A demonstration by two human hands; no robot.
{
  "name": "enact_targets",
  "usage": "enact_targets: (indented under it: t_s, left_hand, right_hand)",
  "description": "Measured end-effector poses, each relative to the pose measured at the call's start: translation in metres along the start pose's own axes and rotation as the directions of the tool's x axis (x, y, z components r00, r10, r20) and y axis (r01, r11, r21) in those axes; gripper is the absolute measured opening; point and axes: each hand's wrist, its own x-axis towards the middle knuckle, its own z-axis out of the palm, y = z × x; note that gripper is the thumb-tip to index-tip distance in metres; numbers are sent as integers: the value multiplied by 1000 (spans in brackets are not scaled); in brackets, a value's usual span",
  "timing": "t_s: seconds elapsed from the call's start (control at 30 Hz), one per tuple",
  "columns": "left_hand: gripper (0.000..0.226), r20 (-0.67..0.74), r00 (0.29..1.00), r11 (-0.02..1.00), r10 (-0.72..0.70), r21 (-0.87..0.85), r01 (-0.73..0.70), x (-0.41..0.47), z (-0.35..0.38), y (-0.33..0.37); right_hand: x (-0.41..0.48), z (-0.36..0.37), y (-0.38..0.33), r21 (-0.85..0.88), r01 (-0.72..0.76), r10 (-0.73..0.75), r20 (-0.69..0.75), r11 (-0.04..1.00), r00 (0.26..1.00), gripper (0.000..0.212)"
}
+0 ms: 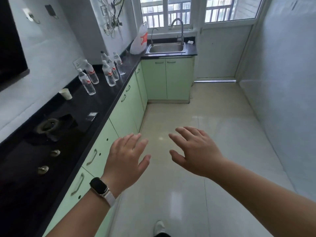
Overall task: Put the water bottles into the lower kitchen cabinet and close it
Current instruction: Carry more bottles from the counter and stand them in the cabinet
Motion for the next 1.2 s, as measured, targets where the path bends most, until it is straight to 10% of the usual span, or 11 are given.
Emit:
enact_targets:
  t_s: [1.2]
  left_hand:
    - [46,16,999,999,-44,-4,44,396,189,-211]
  right_hand:
    - [433,157,191,43,16,-14,-49,999,999,53]
